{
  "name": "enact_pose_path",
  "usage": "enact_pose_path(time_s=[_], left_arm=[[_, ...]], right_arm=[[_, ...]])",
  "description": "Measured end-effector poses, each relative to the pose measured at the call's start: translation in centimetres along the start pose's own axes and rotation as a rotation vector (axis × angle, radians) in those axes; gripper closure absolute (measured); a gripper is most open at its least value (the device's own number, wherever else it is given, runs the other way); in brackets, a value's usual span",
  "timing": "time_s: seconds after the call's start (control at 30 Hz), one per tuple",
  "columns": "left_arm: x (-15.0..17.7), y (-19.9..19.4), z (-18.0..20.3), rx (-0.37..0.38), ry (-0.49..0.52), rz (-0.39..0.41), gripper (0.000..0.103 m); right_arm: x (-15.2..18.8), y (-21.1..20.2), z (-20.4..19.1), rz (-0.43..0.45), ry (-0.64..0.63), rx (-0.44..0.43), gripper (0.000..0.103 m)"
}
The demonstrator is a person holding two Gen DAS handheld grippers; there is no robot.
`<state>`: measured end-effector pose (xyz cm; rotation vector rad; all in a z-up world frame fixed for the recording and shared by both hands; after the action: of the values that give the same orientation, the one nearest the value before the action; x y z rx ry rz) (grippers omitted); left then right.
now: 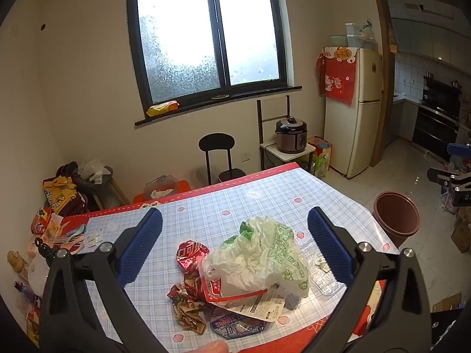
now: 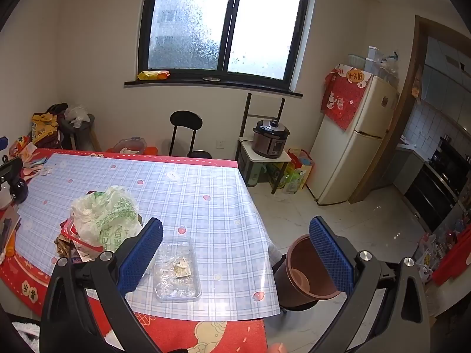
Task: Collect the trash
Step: 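Reach the right tool toward the green-printed white plastic bag on the table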
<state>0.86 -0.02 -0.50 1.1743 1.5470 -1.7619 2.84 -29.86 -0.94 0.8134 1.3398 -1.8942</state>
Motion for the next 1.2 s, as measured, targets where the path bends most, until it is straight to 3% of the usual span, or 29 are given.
enact_pose_path(time_s=[0.87,1.07,1.2], left_arm=[[-0.3,-0.9,-0.6,0.001,-0.014,0.008,0.005],[-0.6,-2.0,-1.6,0.021,-0.060,0.020,0.005],[0.0,-1.8,-2.9,0.045,-0.111,0.029,0.005]], right_arm=[[0.0,-0.5,-1.3,0.002,-0.002,-0.035,0.005],[-0.2,-0.5,-2.0,0.001,-0.006,-0.048,0.005],[-0.1,-0.2,-2.3,-0.004,0.029,-0.111,0.005]])
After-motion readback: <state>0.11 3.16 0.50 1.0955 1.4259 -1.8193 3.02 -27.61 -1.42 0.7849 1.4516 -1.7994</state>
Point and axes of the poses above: each gripper's, at about its wrist camera, not at the fingertips, and y roughly the way its jaws point, z to its right, x to its underside, the point moved 1 cm from there along y, roughly the way its jaws point, and after that the axes turned 13 degrees about x, right-handed, at the moved point
